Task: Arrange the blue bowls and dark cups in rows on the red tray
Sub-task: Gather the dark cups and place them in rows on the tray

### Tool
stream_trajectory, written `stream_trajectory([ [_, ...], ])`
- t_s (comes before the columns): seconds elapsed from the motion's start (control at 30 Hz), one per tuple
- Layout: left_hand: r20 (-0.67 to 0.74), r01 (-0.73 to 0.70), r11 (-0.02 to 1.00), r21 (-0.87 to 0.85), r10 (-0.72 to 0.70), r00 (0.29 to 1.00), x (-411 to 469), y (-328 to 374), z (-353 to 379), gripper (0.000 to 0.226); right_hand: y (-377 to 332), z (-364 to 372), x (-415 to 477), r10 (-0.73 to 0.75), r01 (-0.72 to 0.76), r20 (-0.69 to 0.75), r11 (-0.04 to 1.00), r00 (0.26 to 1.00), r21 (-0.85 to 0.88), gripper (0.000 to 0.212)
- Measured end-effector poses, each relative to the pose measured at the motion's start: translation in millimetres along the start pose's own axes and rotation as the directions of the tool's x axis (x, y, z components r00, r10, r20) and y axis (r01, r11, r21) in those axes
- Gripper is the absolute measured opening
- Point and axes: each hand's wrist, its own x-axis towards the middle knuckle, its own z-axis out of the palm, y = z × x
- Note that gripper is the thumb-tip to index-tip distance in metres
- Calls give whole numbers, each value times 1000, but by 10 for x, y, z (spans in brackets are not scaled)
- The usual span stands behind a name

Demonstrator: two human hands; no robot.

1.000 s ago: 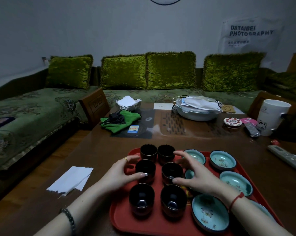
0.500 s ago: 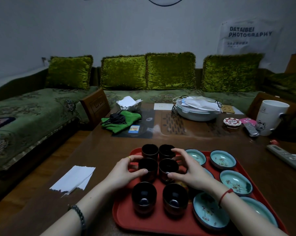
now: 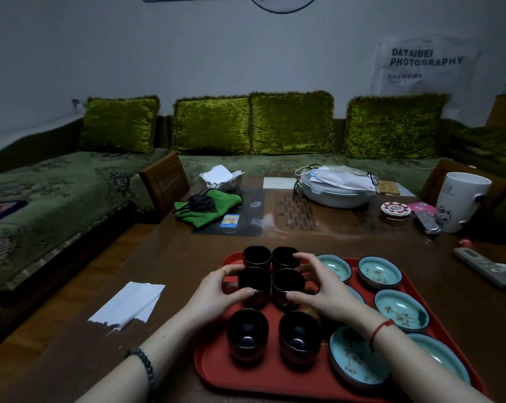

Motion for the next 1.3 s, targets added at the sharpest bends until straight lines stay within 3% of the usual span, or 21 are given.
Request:
stream_trajectory([
  [0.2, -103, -20, 998, -61, 14, 995, -186, 96, -89, 40, -103, -146, -152, -60, 60, -20, 998, 998, 9, 67],
  [0.3, -55, -43, 998, -34, 41, 998, -401, 135, -151, 39, -145, -226, -369, -78, 78, 26, 997, 997, 20, 68],
  [0.47, 34, -66, 994, 90, 63, 997, -739, 59, -116, 56, -122, -122, -708, -58, 65, 158, 997, 986, -40, 79],
  [0.57, 61, -83, 986, 142, 75, 995, -819, 43, -29, 65, -112, -22, -792, -56, 63, 124, 996, 991, -58, 82],
  [0.93, -16, -84, 972, 221, 90, 996, -780, 39, 67, 61, -108, 167, -753, -98, 98, 8, 992, 995, -82, 77],
  [1.3, -37, -44, 979, 198, 52, 998, -668, 54, 70, 64, -103, 284, -600, -70, 69, -105, 998, 992, -14, 76],
])
